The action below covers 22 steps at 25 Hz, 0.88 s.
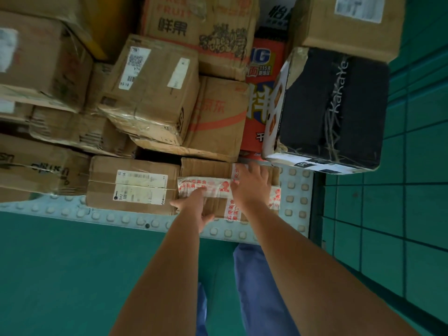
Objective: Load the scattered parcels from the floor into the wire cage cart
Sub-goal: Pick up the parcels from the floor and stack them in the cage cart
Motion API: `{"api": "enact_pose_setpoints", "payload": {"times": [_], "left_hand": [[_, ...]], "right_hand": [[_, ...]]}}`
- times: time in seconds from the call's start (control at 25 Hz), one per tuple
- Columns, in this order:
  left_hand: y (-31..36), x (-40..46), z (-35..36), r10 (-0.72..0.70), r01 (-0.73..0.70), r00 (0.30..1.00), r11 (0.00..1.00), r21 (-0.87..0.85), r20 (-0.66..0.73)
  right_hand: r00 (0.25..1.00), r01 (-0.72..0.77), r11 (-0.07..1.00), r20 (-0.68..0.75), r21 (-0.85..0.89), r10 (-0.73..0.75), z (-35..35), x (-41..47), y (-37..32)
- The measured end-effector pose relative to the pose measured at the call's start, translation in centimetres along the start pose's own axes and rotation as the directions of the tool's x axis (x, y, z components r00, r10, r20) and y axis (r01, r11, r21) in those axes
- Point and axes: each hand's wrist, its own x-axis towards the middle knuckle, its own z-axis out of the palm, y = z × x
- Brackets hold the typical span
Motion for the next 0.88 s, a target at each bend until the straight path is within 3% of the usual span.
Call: {"api": "enact_pose_setpoints", "payload": {"times": [0.08, 0.2, 0.32, 0.48, 0.56, 0.72, 0.88], "left_hand": [[0.2, -0.6, -1.1, 0.034, -0.035, 0.999, 0.979, 0.2, 0.006], [1.3, -2.7, -2.8, 0.179, -0.165, 0.983, 0.807, 0.567, 0.031], [4.4, -7.7, -5.8, 0.466, -0.409, 0.873, 0.541, 0.735, 0.143], [6.7, -16.7, -12.4, 0.649, -0.568, 0.698, 0.241, 0.787, 0.304], [5.7, -20.8, -16.0, 0.699, -0.599, 0.652, 0.239, 0.764, 0.293], [1.8, -26.6, -23.3, 0.738, -0.54, 0.661, 0.344, 0.768, 0.135], [-4.8, -31.1, -30.8, 0.763, -0.606, 0.644, 0.555, 0.57, -0.059]], "right_hand": [[1.0, -0.013, 0.999, 0.021, 0.039, 0.012, -1.2, -0.3, -0.3], [0.998, -0.06, 0.98, 0.031, 0.191, 0.055, -4.6, -2.5, -1.1], [0.995, -0.082, 0.96, 0.084, 0.267, 0.062, -8.0, -6.9, -2.4], [0.997, -0.067, 0.958, 0.056, 0.278, 0.054, -12.2, -13.9, -5.6], [0.997, -0.066, 0.954, 0.056, 0.291, 0.052, -14.4, -18.0, -8.0], [0.987, 0.082, 0.969, 0.116, 0.235, -0.112, -16.9, -24.0, -11.9], [0.922, 0.296, 0.928, 0.184, 0.228, -0.34, -17.4, -27.9, -16.1]]}}
